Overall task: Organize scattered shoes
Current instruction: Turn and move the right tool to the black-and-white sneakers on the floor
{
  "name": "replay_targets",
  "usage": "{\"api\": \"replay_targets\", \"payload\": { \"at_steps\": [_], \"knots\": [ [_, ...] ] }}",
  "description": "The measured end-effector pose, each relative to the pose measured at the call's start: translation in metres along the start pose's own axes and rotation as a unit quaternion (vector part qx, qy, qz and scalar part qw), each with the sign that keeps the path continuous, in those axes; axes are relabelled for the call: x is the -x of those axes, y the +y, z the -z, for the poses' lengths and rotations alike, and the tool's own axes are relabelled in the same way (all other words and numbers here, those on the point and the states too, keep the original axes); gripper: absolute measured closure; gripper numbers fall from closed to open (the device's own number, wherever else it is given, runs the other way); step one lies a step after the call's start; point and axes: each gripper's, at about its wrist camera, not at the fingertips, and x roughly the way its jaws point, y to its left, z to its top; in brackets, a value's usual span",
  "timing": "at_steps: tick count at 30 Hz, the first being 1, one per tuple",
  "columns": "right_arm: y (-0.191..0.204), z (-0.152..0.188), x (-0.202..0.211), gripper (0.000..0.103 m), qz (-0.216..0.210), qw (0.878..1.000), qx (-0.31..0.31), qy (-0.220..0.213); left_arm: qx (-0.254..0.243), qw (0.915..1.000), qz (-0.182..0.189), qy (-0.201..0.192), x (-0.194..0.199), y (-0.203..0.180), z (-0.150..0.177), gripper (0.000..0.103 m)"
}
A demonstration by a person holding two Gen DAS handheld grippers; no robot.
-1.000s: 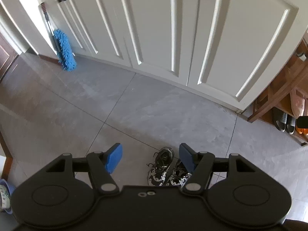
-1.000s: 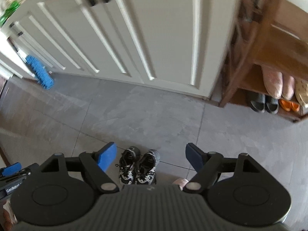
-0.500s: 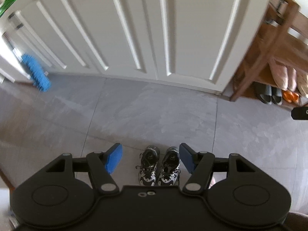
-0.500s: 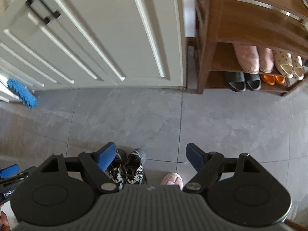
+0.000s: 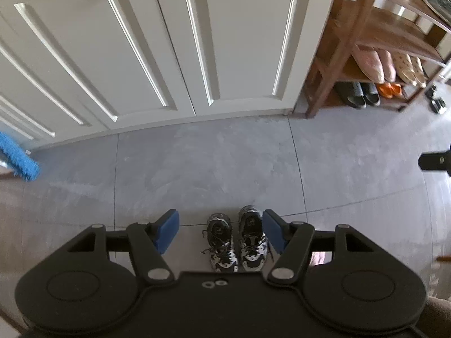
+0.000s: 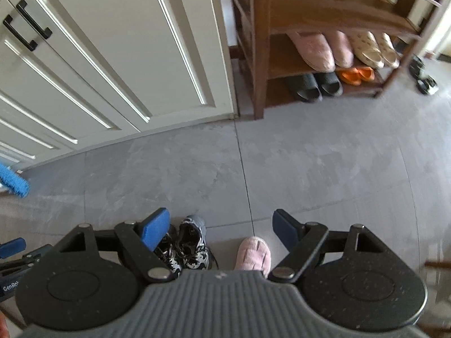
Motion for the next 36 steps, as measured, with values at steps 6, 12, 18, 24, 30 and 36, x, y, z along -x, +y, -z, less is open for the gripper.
{"api": "replay_targets", "payload": {
  "at_steps": [6, 12, 18, 24, 30, 36],
  "knots": [
    [0.06, 0.044, -0.02, 0.02, 0.014, 1.0, -0.002, 0.023, -0.026, 0.9997, 0.003, 0.002, -0.018, 0.042, 0.002, 0.038],
    [0.109, 0.07, -0.052, 0.02, 0.011, 0.999, 0.011, 0.035, -0.041, 0.999, 0.006, 0.019, -0.043, 0.066, 0.011, 0.038],
    [0.132, 0.082, -0.084, 0.02, 0.011, 0.998, 0.047, 0.05, -0.022, 0.9991, 0.008, 0.036, -0.071, 0.076, 0.016, 0.038],
    [0.139, 0.087, -0.119, 0.02, 0.012, 0.993, 0.097, 0.067, 0.01, 0.9985, 0.011, 0.053, -0.099, 0.081, 0.024, 0.038],
    [0.14, 0.092, -0.172, 0.02, 0.018, 0.988, 0.132, 0.081, 0.023, 0.9965, 0.009, 0.08, -0.139, 0.09, 0.038, 0.038],
    [0.142, 0.099, -0.231, 0.02, 0.016, 0.983, 0.151, 0.106, 0.027, 0.9949, 0.001, 0.098, -0.178, 0.093, 0.047, 0.038]
  ]
}}
